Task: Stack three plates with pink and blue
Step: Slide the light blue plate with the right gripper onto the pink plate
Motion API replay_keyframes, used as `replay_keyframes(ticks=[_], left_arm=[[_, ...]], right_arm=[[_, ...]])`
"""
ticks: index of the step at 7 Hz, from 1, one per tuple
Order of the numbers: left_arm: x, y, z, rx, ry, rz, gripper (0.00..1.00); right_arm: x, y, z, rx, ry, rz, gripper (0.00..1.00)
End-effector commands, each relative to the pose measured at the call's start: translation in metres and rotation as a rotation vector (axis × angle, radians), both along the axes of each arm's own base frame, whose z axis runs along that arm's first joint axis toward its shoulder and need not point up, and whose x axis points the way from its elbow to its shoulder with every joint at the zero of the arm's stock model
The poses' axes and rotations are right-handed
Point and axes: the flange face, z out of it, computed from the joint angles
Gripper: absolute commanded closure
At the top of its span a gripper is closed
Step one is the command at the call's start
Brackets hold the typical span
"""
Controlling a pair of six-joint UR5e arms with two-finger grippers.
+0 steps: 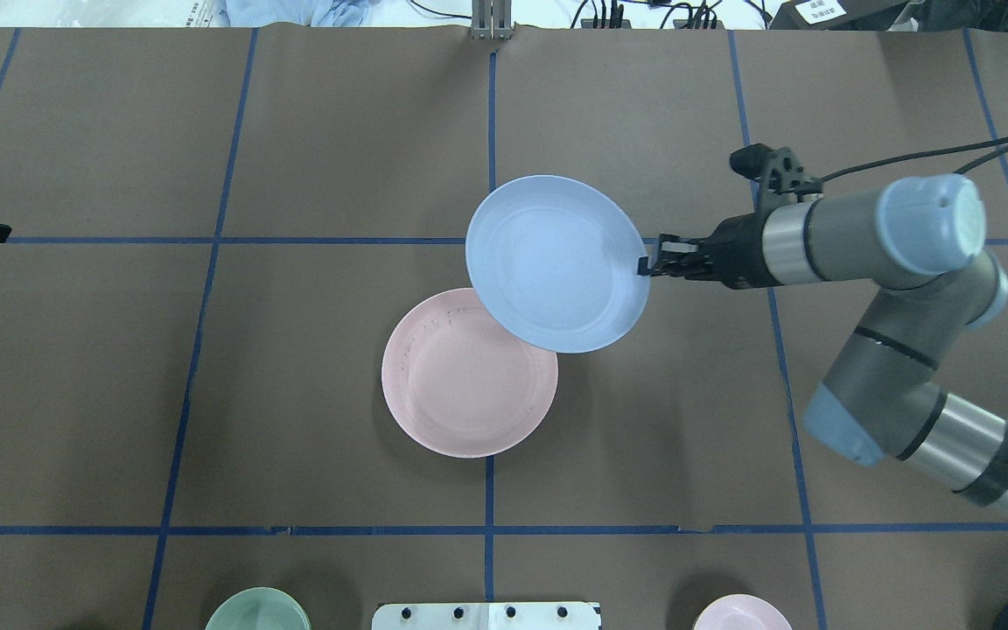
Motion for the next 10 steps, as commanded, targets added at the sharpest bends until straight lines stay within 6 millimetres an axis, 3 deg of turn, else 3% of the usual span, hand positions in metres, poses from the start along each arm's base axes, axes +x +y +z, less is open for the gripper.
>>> replay_keyframes(ticks=[1, 3, 6, 9, 10], left_arm=[[0.001, 0.0, 0.002, -0.004, -0.001, 0.001, 0.0], [0.002, 0.0, 0.004, -0.01, -0.004, -0.001, 0.0], [0.002, 0.0, 0.004, -0.012, -0.003, -0.002, 0.0], [0.002, -0.001, 0.005, -0.015, -0.004, -0.002, 0.0], [0.002, -0.001, 0.008, -0.018, -0.004, -0.001, 0.0]], right_arm=[[-0.063, 0.042, -0.037, -0.032, 0.093, 0.05, 1.0], [-0.084, 0.055, -0.041, -0.04, 0.146, 0.054, 1.0], [-0.097, 0.072, -0.07, -0.051, 0.182, 0.026, 1.0], [-0.107, 0.081, -0.07, -0.051, 0.208, 0.024, 1.0], [-0.111, 0.086, -0.069, -0.048, 0.212, 0.02, 0.03]])
